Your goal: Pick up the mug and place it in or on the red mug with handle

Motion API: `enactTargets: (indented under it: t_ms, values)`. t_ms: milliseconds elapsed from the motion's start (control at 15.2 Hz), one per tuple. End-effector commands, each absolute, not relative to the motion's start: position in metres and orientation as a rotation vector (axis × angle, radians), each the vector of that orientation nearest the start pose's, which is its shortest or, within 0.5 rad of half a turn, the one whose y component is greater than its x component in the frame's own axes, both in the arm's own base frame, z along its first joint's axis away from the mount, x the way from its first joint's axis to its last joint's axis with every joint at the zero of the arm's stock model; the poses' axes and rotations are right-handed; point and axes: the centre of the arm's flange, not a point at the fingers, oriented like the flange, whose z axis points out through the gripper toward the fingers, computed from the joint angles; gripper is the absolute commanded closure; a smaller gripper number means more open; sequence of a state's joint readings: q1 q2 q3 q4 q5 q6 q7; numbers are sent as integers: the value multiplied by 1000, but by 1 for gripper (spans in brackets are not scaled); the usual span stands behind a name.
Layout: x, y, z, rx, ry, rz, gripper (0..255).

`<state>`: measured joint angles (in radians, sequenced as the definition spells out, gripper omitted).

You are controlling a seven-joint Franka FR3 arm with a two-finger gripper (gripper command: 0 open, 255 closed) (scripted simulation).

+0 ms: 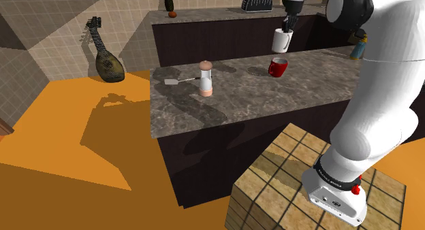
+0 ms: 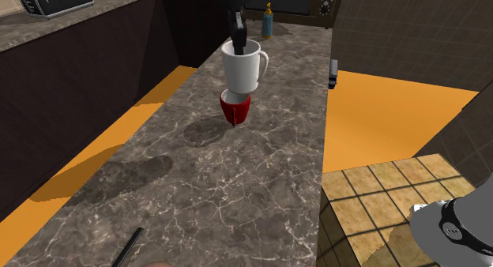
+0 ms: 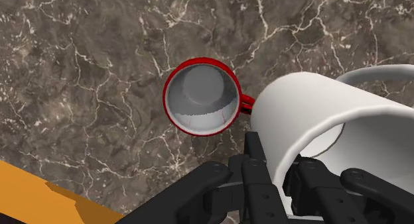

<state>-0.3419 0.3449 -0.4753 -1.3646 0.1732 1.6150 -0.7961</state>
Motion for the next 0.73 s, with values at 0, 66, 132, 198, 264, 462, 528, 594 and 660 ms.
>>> enactTargets:
  t_ms: [0,66,132,198,264,462,528,594,660]
  values:
    - [489,-452,538,-3088,18,42,255]
    - [489,-465,539,-3088,18,42,255]
    - [489,-485,542,-3088,18,42,255]
    - [489,-485,537,-3088,18,42,255]
    - [489,-485,531,-3088,18,42,255]
    - [489,-485,515,-3088,18,42,255]
    - [489,-485,510,-3088,18,42,255]
    - [489,-485,505,-3088,18,42,255]
    - [489,-485,500,-3088,18,42,255]
